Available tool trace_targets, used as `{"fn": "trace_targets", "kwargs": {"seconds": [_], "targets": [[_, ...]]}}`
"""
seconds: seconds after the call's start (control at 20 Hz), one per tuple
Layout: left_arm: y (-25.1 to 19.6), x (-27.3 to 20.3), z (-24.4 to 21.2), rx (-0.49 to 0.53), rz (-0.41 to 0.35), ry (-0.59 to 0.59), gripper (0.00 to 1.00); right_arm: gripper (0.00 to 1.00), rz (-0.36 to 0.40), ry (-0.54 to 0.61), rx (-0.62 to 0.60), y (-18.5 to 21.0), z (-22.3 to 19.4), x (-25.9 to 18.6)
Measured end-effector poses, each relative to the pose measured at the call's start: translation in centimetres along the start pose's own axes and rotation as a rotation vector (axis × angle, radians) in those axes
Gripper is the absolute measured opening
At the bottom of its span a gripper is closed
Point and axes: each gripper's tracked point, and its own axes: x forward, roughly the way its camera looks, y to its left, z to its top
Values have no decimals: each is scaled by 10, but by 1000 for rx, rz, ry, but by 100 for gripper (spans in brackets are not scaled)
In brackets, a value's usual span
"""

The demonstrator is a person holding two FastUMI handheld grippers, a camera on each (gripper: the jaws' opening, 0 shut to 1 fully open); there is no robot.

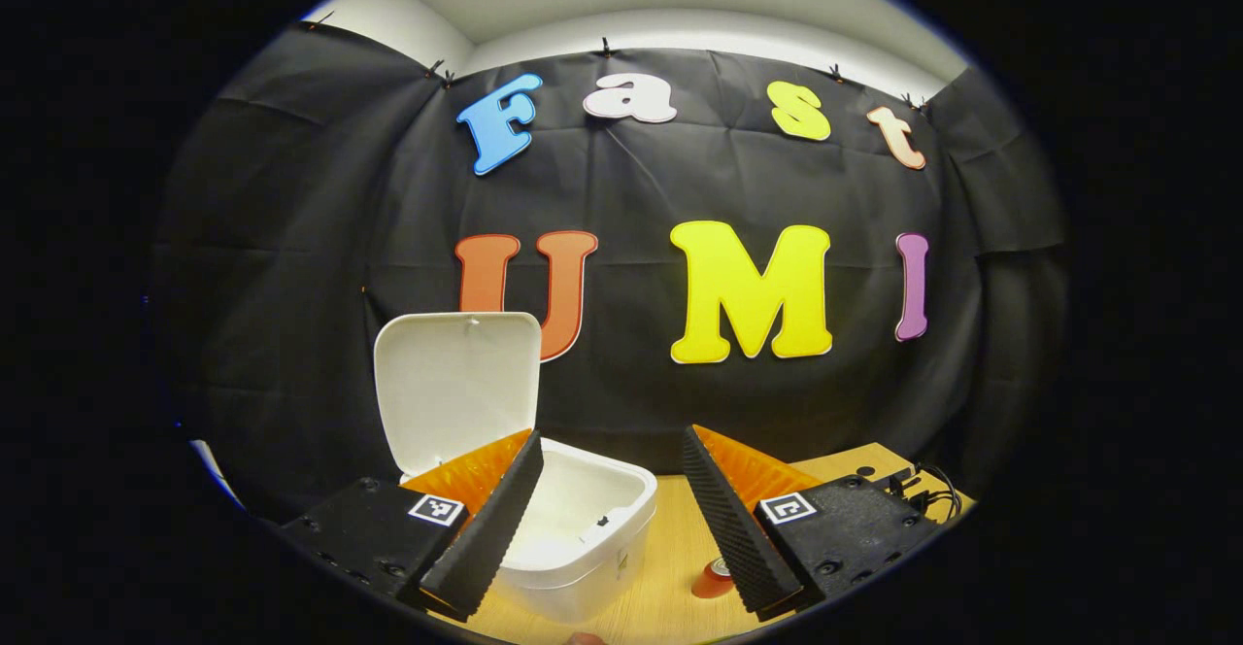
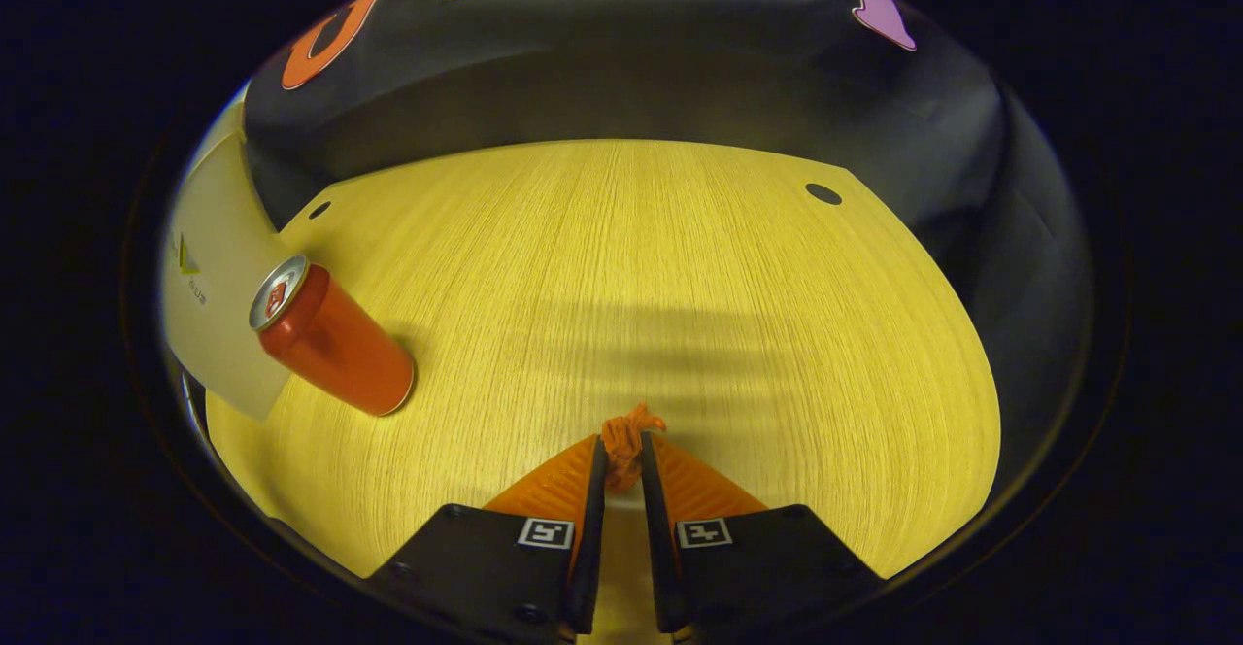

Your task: Press the lid of the desktop garbage bin to open it, pick up the crumpled paper on the desktop and throw it into the bin, then pick up the pop can on the desktop and drop it into the bin, and finally close the garbage bin lid.

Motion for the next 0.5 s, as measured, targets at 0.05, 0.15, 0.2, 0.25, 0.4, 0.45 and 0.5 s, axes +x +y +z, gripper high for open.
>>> {"fn": "trace_targets", "kwargs": {"seconds": [0.05, 0.15, 0.2, 0.25, 0.4, 0.45, 0.5], "targets": [[0, -1, -1, -3, -4, 7, 94, 24, -3, -11, -7, 0, 1, -6], [3, -1, -3, -6, -7, 14, 94, 24, -1, -42, -12, 3, 6, -17], [5, -1, -5, -6, -7, 17, 94, 24, 6, -60, -11, 5, 10, -26], [7, -1, -7, -7, -6, 21, 94, 24, 12, -82, -9, 7, 16, -36], [12, -2, -11, -18, -9, 37, 94, 24, 38, -153, -6, 18, 38, -62], [14, -4, -11, -23, -9, 37, 95, 24, 51, -175, -6, 24, 46, -73], [15, -5, -11, -27, -10, 37, 95, 24, 65, -200, -9, 32, 53, -84]]}}
